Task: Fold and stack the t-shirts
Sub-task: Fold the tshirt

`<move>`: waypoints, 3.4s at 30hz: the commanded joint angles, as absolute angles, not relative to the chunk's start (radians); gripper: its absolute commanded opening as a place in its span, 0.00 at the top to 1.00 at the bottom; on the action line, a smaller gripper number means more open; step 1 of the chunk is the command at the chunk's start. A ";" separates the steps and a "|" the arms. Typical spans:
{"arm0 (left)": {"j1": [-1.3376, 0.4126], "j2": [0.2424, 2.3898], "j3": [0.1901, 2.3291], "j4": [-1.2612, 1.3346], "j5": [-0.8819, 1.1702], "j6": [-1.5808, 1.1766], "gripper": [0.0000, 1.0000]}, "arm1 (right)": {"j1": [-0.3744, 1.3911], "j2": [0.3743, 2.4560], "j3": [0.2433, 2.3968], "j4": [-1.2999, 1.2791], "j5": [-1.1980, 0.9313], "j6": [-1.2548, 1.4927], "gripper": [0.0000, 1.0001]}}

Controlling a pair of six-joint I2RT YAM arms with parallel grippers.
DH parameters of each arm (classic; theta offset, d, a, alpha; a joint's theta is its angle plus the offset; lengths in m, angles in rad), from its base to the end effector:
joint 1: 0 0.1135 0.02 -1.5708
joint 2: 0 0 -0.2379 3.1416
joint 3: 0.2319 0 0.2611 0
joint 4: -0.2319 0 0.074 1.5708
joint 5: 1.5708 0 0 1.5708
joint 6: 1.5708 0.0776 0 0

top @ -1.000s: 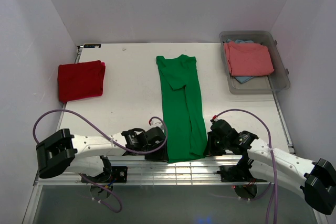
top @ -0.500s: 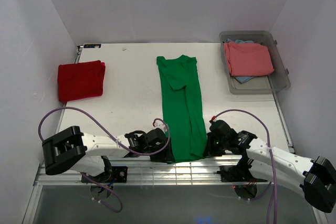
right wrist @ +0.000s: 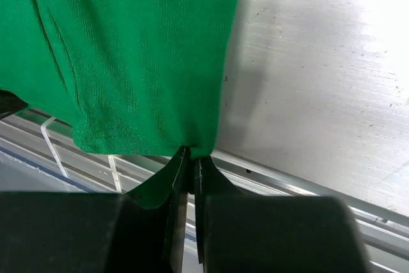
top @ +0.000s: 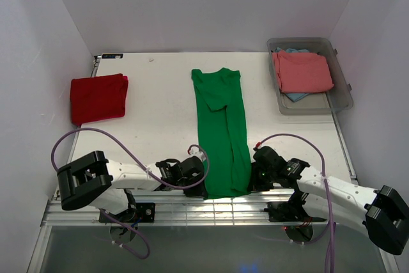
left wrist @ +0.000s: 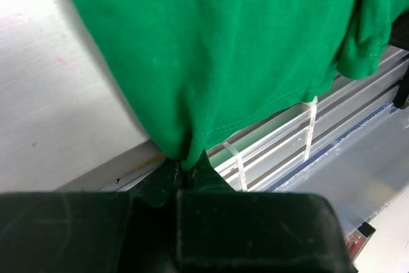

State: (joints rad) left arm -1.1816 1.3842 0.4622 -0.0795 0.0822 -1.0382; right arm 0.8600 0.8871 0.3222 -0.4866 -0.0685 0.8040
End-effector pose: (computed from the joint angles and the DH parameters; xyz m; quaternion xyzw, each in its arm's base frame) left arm 0.0923 -0.2419 0.0536 0.0802 0.9557 -0.2688 0.0895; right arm 0.1210 0.1487 0.0811 -0.0358 0.9653 0.2120 0.1483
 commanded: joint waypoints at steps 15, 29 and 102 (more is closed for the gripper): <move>-1.000 1.245 0.753 -0.302 -0.086 -0.896 0.98 | 0.873 1.121 0.752 -0.578 0.144 0.696 0.92; -0.786 1.521 0.865 -0.181 -0.017 -0.718 0.99 | 0.844 1.399 0.998 -0.583 0.371 0.586 0.92; -0.432 1.798 1.439 -0.184 0.207 -0.653 0.93 | 0.440 1.869 1.622 -0.391 0.030 0.210 0.86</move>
State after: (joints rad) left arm -0.3676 1.9038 1.5211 -0.2424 0.1654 -0.6334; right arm 0.4370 1.9396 1.6939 -0.4389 0.1898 0.1928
